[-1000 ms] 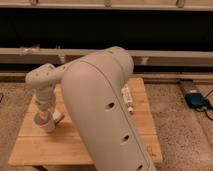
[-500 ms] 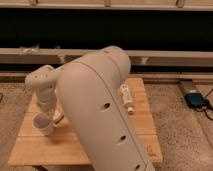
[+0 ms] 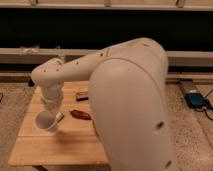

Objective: Place the ceramic cup in the ceramic bowl

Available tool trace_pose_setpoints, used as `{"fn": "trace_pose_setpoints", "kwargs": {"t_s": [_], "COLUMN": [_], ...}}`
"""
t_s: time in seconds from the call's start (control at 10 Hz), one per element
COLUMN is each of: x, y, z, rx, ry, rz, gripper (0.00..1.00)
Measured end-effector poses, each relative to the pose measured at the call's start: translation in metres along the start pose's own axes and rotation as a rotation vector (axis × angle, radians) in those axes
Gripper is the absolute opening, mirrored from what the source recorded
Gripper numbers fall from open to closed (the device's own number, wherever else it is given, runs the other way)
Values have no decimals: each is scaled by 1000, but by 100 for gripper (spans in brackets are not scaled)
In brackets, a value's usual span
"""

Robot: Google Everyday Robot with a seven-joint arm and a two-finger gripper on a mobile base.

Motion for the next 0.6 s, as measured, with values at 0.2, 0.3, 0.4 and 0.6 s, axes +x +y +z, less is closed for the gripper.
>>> {"fn": "trace_pose_setpoints", "kwargs": {"t_s": [0.2, 0.3, 0.4, 0.6], "x": [35, 60, 81, 111], "y": [-9, -26, -40, -67], "z": [-16, -25, -32, -45], "rx": [5, 13, 19, 26], "ry": [-21, -36, -51, -77], "rz": [58, 115, 168, 259], "gripper": [0, 0, 0, 0]}}
